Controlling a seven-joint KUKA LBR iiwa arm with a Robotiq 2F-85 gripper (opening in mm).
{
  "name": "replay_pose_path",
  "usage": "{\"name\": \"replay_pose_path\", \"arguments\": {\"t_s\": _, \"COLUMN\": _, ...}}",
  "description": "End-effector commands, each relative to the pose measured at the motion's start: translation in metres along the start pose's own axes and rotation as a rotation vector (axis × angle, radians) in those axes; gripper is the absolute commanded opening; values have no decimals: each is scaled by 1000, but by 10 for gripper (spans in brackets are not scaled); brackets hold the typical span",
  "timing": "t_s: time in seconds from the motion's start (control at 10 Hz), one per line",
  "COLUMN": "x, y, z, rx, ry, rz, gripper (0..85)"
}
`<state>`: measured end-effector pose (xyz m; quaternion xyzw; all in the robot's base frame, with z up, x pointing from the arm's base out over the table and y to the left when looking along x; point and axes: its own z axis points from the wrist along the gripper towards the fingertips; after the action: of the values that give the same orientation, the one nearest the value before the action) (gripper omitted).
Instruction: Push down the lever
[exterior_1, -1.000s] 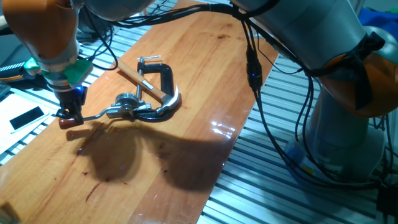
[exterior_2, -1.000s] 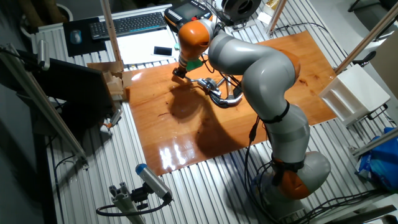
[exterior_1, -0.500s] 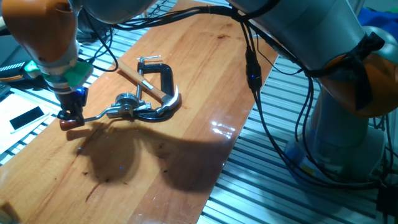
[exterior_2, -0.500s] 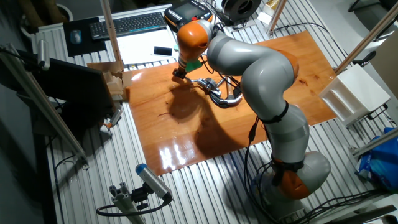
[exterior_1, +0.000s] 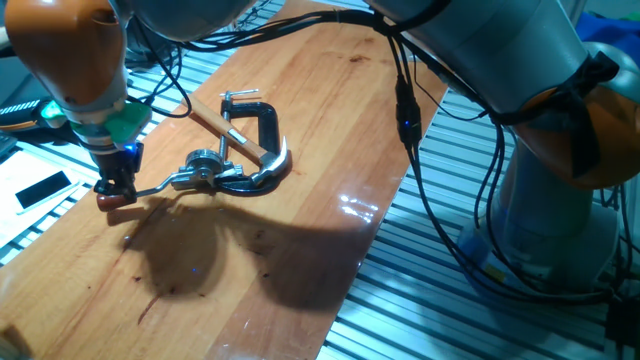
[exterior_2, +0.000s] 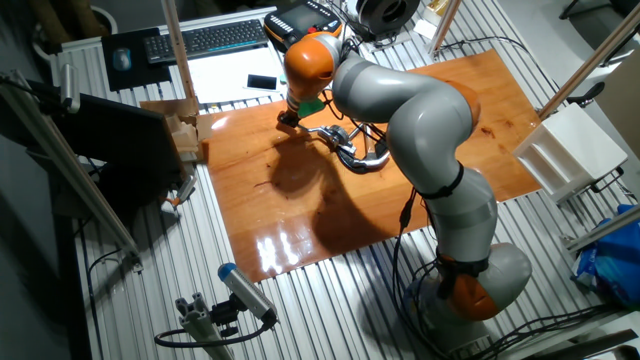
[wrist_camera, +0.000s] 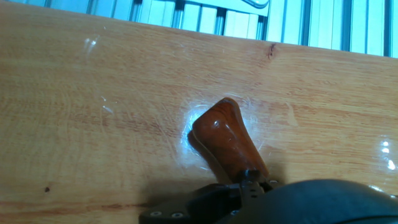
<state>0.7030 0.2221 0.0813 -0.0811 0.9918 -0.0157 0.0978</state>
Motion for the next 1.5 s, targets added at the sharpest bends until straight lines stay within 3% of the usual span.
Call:
{"name": "replay_pose_path", "arguments": {"t_s": 0.0, "x": 0, "y": 0, "z": 0, "rx": -1, "ry": -1, "rz": 2, "gripper": 0}}
{"name": "replay_pose_path", "arguments": {"t_s": 0.7, "x": 0, "y": 0, "z": 0, "rx": -5, "ry": -1, "rz": 6, "gripper": 0}}
{"name": "replay_pose_path", "arguments": {"t_s": 0.8, "x": 0, "y": 0, "z": 0, "rx": -32, "ry": 4, "rz": 14, "gripper": 0}}
{"name": "replay_pose_path", "arguments": {"t_s": 0.9, "x": 0, "y": 0, "z": 0, "rx": -50, "ry": 32, "rz": 17, "gripper": 0}}
{"name": "replay_pose_path", "arguments": {"t_s": 1.0, "x": 0, "y": 0, "z": 0, "rx": -46, "ry": 64, "rz": 13, "gripper": 0}}
{"name": "replay_pose_path", "arguments": {"t_s": 1.1, "x": 0, "y": 0, "z": 0, "rx": -24, "ry": 78, "rz": 5, "gripper": 0}}
{"name": "replay_pose_path", "arguments": {"t_s": 1.2, "x": 0, "y": 0, "z": 0, "rx": -31, "ry": 91, "rz": -2, "gripper": 0}}
{"name": "replay_pose_path", "arguments": {"t_s": 1.4, "x": 0, "y": 0, "z": 0, "rx": -34, "ry": 50, "rz": -14, "gripper": 0}}
